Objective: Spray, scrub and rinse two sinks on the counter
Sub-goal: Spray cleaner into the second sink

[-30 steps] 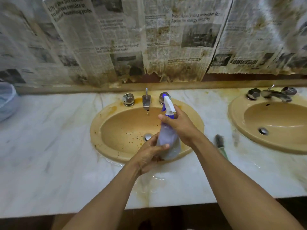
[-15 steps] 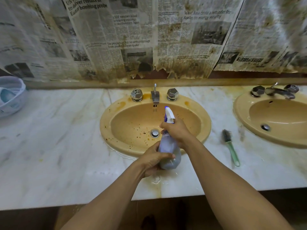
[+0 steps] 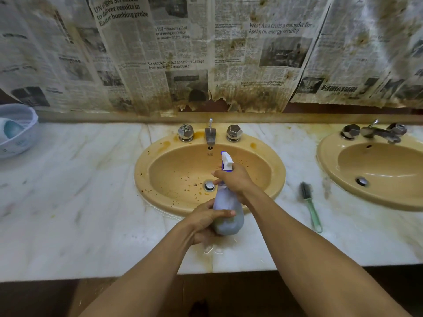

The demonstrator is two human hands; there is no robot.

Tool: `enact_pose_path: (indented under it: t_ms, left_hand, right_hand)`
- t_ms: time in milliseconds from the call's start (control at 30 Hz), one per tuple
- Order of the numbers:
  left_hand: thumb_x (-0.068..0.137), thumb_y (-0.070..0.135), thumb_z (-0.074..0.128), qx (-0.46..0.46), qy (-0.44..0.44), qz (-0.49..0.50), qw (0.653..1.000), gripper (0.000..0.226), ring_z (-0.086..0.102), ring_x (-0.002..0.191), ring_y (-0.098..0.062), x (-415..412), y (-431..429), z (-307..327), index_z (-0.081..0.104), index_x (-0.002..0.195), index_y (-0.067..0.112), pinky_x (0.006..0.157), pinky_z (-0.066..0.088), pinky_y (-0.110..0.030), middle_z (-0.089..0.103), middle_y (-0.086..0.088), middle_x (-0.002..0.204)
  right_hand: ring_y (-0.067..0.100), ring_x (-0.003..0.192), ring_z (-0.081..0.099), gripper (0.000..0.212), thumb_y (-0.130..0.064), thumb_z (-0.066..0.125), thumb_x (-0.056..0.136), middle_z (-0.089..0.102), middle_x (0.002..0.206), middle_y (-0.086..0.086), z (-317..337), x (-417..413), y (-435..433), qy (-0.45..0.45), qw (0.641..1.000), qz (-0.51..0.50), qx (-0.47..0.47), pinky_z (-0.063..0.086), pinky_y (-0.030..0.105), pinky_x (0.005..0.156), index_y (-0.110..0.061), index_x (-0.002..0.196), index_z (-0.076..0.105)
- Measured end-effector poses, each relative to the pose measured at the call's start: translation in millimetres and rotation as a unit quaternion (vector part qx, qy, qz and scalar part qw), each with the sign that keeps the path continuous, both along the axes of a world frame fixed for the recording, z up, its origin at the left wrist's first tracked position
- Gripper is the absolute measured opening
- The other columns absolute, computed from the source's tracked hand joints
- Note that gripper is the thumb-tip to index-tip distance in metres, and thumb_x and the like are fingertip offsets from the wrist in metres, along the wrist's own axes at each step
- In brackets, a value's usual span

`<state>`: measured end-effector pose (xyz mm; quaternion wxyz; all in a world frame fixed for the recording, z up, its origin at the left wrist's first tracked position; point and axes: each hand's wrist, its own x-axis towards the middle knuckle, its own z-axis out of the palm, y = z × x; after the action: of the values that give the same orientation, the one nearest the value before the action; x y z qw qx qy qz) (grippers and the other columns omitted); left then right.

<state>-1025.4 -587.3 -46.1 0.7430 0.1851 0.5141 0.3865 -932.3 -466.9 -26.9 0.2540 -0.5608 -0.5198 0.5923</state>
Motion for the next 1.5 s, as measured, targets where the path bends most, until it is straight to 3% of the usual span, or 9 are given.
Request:
enact_pose_path:
  t_ms: [167,300,467,567,700,933,1167,1233,1500]
  left_hand:
    - [0.077,0.006,0.086,0.001,0.016,0.014,1.0,0.052,0.067,0.117,-0.039,5,-3,-3,0.069,0.125,0.017,0.096,0.057,-0.051,0.075,-0.013,0.118]
    - [0.072,0.008,0.09,0.002,0.04,0.019,0.999,0.057,0.069,0.113,-0.037,8,-4,-2,0.07,0.125,0.019,0.086,0.061,-0.048,0.075,-0.011,0.116]
    - [0.072,0.005,0.09,0.001,0.024,0.027,0.999,0.058,0.069,0.113,-0.038,10,-4,1,0.07,0.125,0.018,0.086,0.061,-0.049,0.075,-0.012,0.118]
    - [0.071,0.005,0.09,0.002,-0.003,0.031,1.0,0.061,0.067,0.116,-0.038,7,-5,2,0.069,0.127,0.018,0.091,0.059,-0.052,0.074,-0.013,0.121]
    - [0.07,0.007,0.091,0.011,-0.021,0.032,0.999,0.063,0.064,0.121,-0.038,-3,-5,1,0.07,0.128,0.02,0.089,0.059,-0.05,0.071,-0.012,0.127]
    - [0.075,0.006,0.087,0.025,-0.014,0.028,0.999,0.059,0.069,0.113,-0.033,-5,-10,1,0.069,0.129,0.02,0.083,0.06,-0.046,0.074,-0.009,0.121]
    - [0.073,0.004,0.088,0.059,0.032,0.049,0.997,0.061,0.07,0.111,-0.03,-13,-13,4,0.068,0.128,0.021,0.08,0.061,-0.041,0.075,-0.006,0.119]
    - [0.07,0.009,0.091,0.067,0.043,0.051,0.996,0.066,0.066,0.117,-0.032,-14,-14,3,0.067,0.13,0.023,0.081,0.061,-0.042,0.074,-0.005,0.122]
    - [0.077,0.02,0.088,0.079,0.08,0.069,0.991,0.058,0.064,0.118,-0.029,-14,-22,-1,0.066,0.13,0.028,0.078,0.059,-0.036,0.073,0.001,0.122]
  right_hand:
    - [0.032,0.091,0.075,0.022,-0.031,0.076,0.079,0.067,0.085,0.007,-4,2,-2,-0.035,0.999,-0.013,0.017,0.059,0.047,0.084,-0.017,0.086,0.061]
    - [0.027,0.077,0.075,0.007,-0.022,0.066,0.08,0.066,0.068,-0.001,-3,4,-3,-0.044,0.998,-0.034,0.026,0.058,0.044,0.076,-0.021,0.075,0.06]
    - [0.028,0.076,0.075,0.01,-0.022,0.061,0.081,0.063,0.059,-0.004,0,3,-2,-0.073,0.997,-0.001,0.032,0.056,0.04,0.072,-0.013,0.083,0.064]
    - [0.023,0.073,0.071,0.018,-0.022,0.076,0.083,0.066,0.08,0.003,3,5,-1,-0.001,0.999,0.032,0.001,0.058,0.041,0.075,-0.011,0.091,0.064]
    - [0.023,0.088,0.069,0.044,-0.022,0.088,0.079,0.067,0.097,0.007,14,7,1,0.075,0.993,0.08,-0.033,0.06,0.032,0.076,-0.009,0.114,0.064]
    - [0.02,0.07,0.065,0.037,-0.026,0.093,0.071,0.067,0.074,0.001,16,3,-4,0.065,0.996,0.055,-0.012,0.056,0.034,0.072,-0.011,0.091,0.066]
    - [0.004,0.079,0.065,0.048,-0.025,0.088,0.077,0.068,0.1,0.005,25,9,-16,0.098,0.991,0.083,0.039,0.053,0.014,0.066,-0.012,0.118,0.067]
    - [0.006,0.081,0.066,0.048,-0.022,0.089,0.077,0.067,0.106,0.009,28,10,-18,0.108,0.989,0.093,0.046,0.053,0.016,0.067,-0.012,0.119,0.066]
    - [0.022,0.065,0.068,0.045,-0.024,0.092,0.074,0.07,0.082,0.007,29,-16,-24,0.088,0.994,0.063,0.02,0.06,0.04,0.073,-0.008,0.108,0.067]
